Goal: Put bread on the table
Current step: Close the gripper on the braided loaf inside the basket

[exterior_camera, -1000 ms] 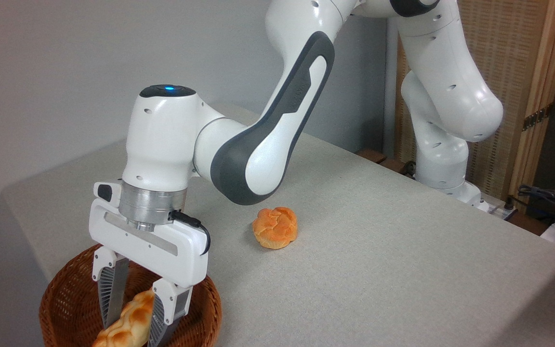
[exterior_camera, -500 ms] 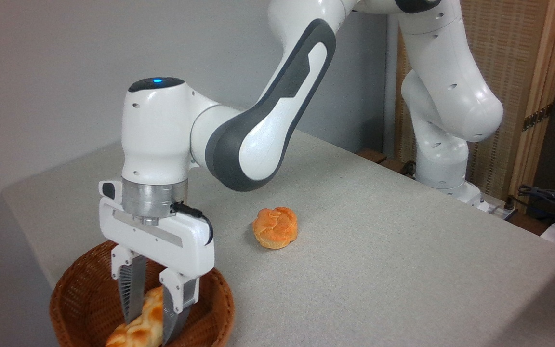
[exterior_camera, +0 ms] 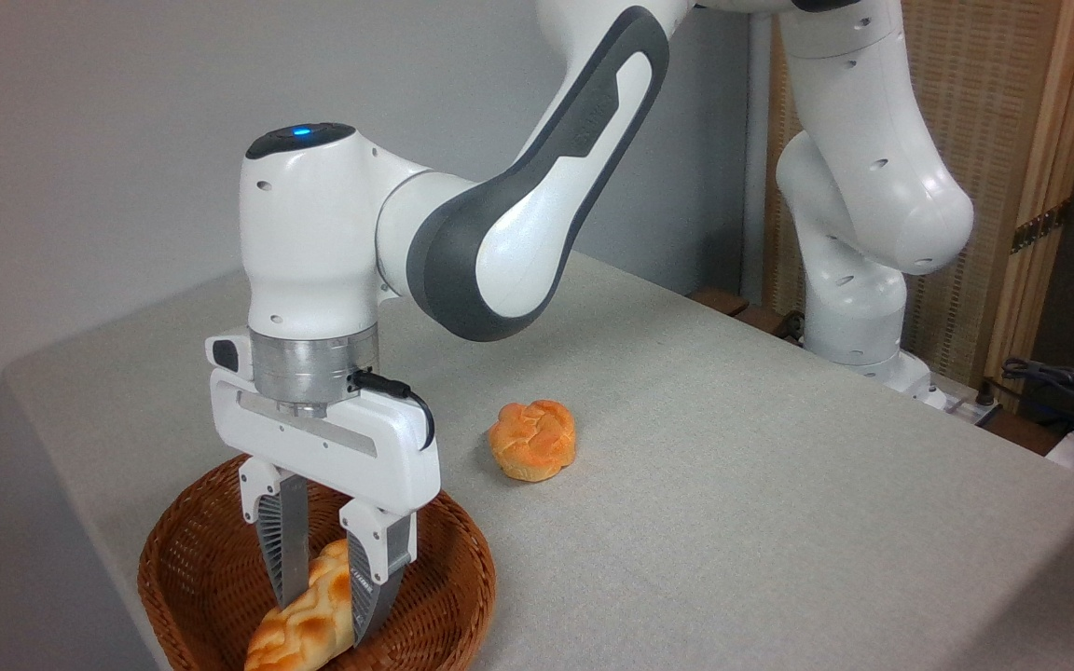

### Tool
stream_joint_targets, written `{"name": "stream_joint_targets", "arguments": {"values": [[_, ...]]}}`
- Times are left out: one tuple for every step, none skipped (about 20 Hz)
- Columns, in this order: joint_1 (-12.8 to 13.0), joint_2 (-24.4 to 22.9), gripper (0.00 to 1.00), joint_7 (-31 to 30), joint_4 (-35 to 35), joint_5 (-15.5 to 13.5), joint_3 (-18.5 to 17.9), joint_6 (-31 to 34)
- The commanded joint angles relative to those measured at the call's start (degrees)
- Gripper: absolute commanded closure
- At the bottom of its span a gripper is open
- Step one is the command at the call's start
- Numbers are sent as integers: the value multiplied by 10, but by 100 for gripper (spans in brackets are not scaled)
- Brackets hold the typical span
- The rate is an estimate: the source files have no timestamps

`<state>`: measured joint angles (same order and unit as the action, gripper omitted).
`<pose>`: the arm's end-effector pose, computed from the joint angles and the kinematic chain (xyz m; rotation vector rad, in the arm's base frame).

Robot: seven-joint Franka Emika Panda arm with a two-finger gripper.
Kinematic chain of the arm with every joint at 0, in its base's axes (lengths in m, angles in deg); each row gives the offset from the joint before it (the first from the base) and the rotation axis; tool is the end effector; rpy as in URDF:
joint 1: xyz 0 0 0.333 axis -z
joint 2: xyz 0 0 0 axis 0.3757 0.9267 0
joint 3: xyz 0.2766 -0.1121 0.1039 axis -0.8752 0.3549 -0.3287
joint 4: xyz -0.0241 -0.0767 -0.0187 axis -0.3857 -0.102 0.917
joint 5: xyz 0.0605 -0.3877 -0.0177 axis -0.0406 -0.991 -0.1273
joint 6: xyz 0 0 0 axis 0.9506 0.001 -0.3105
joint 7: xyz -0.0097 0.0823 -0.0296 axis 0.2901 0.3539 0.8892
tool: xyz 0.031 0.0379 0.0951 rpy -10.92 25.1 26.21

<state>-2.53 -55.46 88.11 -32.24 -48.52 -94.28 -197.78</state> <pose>0.6438 -0.0288 0.4110 -2.8992 0.6835 -0.3653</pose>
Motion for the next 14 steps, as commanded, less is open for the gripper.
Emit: {"name": "stream_joint_targets", "arguments": {"values": [[2,-16,84,1,-17,13,0,12],[2,-16,84,1,-16,13,-1,12],[2,-16,84,1,-16,13,0,12],[2,-16,84,1,-16,13,0,12],[2,-18,84,1,-15,13,1,12],[2,-19,84,1,-15,13,1,12],[2,-20,84,1,-15,13,1,12],[2,-20,84,1,-16,13,2,12],[2,-20,84,1,-16,13,2,12],[2,-21,84,1,-16,13,2,12],[2,-21,83,1,-16,13,2,12],[2,-23,83,1,-15,13,2,12],[2,-23,83,1,-16,13,2,12],[2,-23,83,1,-16,13,2,12]]}}
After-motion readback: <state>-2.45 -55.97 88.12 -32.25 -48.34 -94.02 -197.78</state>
